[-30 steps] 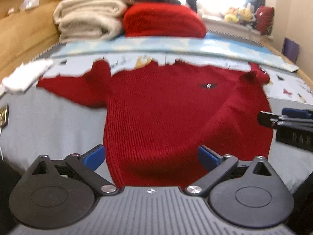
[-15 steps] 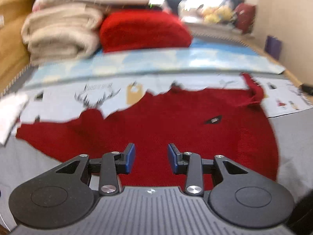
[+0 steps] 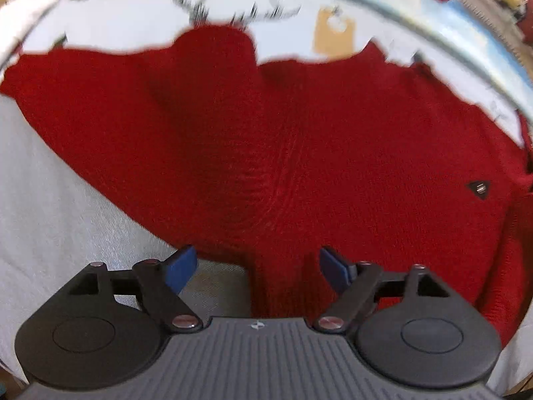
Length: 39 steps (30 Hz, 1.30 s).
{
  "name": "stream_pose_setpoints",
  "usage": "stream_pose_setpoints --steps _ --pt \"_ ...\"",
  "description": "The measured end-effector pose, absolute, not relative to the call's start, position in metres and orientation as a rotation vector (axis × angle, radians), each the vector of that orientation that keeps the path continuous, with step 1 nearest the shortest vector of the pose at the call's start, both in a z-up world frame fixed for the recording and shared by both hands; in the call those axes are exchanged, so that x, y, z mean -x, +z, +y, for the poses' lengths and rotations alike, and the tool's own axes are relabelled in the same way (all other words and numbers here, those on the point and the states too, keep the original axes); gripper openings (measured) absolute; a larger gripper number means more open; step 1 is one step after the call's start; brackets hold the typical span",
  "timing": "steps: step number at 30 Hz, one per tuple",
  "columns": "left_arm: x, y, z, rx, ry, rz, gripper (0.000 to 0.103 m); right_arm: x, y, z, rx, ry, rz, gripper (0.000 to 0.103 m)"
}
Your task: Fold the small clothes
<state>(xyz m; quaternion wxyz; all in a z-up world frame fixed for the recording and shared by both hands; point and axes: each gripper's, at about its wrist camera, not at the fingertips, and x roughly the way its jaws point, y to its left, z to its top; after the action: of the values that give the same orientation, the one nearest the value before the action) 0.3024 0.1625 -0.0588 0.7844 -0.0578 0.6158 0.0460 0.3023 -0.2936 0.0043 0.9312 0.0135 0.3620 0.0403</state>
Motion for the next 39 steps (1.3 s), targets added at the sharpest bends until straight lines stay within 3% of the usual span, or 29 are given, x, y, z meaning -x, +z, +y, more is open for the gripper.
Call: stream_pose_setpoints --steps 11,13,17,19,20,22,25,34,39 --pt "-0.324 -0.075 0.171 0.175 0.116 1.361 0.085 -0.39 -0.069 -0.244 0.106 0.101 0.884 0.081" --pt "-0.325 -0.073 0.17 0.153 0.122 1.339 0.08 -0.402 -0.081 -0.241 0.121 0.061 0.918 0.081" --pt "-0.319 -0.064 0.168 0.082 0.115 1.289 0.052 -0.415 -0.093 -0.244 0.078 0.042 0.913 0.082" --pt "-0.318 -0.06 0.16 0.022 0.083 1.259 0.039 -0.417 -0.092 -0.246 0.082 0.047 0.888 0.076" --pt "-0.319 -0.058 0.155 -0.006 0.07 1.244 0.034 -0.418 -0.092 -0.245 0.089 0.043 0.874 0.065" --pt "-0.319 -0.056 0.148 -0.051 0.067 1.219 0.033 -0.421 -0.091 -0.247 0.08 0.059 0.864 0.04" --pt "-0.316 -0.051 0.143 -0.071 0.078 1.172 0.031 -0.424 -0.09 -0.25 0.057 0.087 0.854 0.02" --pt "-0.332 -0.046 0.142 -0.088 0.054 1.0 0.031 -0.429 -0.088 -0.278 0.022 -0.109 0.803 0.013" --pt "-0.33 -0.036 0.125 -0.136 0.031 0.924 0.039 -0.426 -0.093 -0.286 0.058 -0.218 0.786 0.013"
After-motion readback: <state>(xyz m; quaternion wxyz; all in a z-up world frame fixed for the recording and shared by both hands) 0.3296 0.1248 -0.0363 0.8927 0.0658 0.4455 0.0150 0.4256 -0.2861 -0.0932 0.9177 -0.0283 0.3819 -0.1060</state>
